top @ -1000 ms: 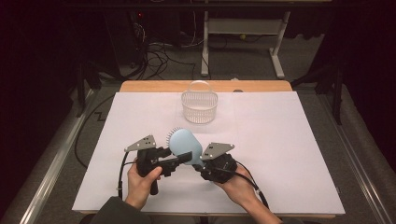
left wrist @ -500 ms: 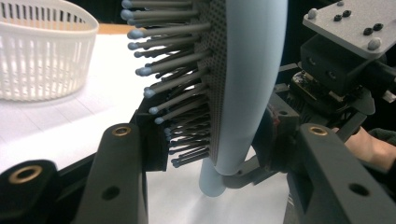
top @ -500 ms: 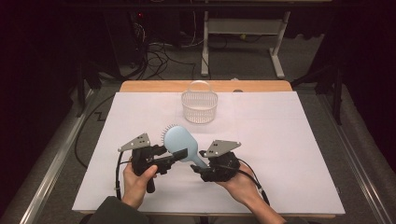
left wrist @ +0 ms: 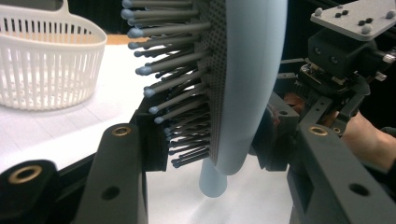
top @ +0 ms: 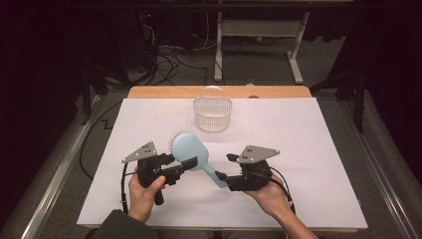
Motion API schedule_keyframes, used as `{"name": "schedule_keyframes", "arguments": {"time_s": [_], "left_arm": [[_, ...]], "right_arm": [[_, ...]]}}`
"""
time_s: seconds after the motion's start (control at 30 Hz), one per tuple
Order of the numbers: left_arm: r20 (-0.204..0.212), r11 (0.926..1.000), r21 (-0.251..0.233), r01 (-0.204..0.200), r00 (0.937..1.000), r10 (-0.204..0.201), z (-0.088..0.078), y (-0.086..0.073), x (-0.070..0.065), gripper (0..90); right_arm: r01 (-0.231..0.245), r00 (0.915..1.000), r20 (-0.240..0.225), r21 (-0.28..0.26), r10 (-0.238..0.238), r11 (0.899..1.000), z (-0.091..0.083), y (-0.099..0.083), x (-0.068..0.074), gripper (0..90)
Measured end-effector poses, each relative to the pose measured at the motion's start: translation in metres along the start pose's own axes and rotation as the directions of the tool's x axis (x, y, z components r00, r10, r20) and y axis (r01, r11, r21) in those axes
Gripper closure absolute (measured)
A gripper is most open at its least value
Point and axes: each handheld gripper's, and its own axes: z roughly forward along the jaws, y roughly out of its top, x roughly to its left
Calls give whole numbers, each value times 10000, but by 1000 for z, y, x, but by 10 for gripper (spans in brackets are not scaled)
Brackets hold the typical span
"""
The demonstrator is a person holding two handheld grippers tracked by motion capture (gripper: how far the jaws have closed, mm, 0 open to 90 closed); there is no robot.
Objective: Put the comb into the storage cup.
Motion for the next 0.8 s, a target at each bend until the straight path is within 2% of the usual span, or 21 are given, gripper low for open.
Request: {"name": "schedule_keyframes", "arguments": {"time_s": [0.1, 0.23, 0.37, 0.8], "left_arm": [[-16, 10000, 35, -40, 10000, 40, -1, 1, -1, 544], [-41, 10000, 14, -43, 10000, 43, -2, 2, 0, 544], [-76, 10000, 53, -50, 10000, 50, -1, 1, 0, 543], [-177, 10000, -15, -51, 9998, 51, -3, 2, 0, 543]], "right_arm": [[-9, 9999, 132, -244, 12, 9997, -6, -3, -4, 296], [-243, 9993, 257, -447, 255, 9987, -15, -12, -11, 279], [-501, 9974, 490, -651, 534, 9966, -26, -21, -18, 275], [-801, 9919, 903, -1018, 894, 9916, -48, -38, -36, 281]]}}
